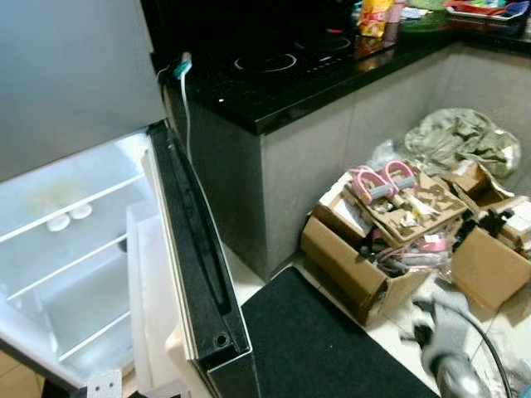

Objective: Restocking fridge

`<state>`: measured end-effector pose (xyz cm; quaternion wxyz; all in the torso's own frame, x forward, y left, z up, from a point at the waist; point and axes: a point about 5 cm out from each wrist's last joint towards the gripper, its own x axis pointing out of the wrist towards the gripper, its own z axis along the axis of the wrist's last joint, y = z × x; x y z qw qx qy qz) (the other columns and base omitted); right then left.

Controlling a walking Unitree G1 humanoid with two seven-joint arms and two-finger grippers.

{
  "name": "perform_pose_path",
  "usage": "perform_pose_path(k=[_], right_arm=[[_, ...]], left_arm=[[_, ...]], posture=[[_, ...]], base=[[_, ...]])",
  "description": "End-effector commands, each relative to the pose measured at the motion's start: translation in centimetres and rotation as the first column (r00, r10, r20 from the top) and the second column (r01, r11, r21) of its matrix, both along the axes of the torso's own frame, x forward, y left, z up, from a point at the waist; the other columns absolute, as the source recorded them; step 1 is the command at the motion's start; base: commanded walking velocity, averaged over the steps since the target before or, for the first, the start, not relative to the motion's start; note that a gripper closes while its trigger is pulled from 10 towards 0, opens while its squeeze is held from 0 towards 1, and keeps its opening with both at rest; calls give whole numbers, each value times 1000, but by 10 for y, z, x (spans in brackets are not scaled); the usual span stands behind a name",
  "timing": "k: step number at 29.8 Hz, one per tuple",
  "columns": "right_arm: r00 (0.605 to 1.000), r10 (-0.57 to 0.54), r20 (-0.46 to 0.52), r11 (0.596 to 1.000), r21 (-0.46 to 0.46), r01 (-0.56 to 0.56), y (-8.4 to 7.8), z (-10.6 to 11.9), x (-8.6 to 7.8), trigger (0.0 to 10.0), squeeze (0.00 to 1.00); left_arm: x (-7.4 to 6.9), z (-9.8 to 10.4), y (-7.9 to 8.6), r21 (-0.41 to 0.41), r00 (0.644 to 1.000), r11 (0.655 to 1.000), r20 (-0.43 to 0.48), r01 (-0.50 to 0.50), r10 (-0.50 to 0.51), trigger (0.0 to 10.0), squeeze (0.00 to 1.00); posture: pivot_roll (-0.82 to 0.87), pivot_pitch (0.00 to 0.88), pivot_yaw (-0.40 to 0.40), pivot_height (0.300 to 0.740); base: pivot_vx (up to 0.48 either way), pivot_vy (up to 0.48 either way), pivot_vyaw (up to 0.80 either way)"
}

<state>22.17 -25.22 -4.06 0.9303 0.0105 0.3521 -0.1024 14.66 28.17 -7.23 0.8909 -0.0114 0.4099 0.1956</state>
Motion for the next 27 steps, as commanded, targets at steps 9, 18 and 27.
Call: perform_pose_path(k=[9, 18, 27], right_arm=[[989, -77, -123, 997, -36, 73, 4, -28, -43, 10000, 0], [990, -57, -127, 998, -17, 56, 16, -33, -46, 10000, 0], [991, -16, -133, 1000, -4, 15, 26, -36, -47, 10000, 0]], left_arm=[[1, -2, -6, -20, 998, 998, -18, 62, -62, 10000, 0], [10, -3, -21, -9, 978, 979, -27, 205, -205, 10000, 0], [14, -4, -29, -20, 974, 974, -15, 226, -226, 10000, 0]], posture=[[-47, 54, 48, 740], [-40, 63, 42, 740], [-40, 68, 44, 740]], base=[[0, 0, 0], [0, 0, 0], [0, 0, 0]])
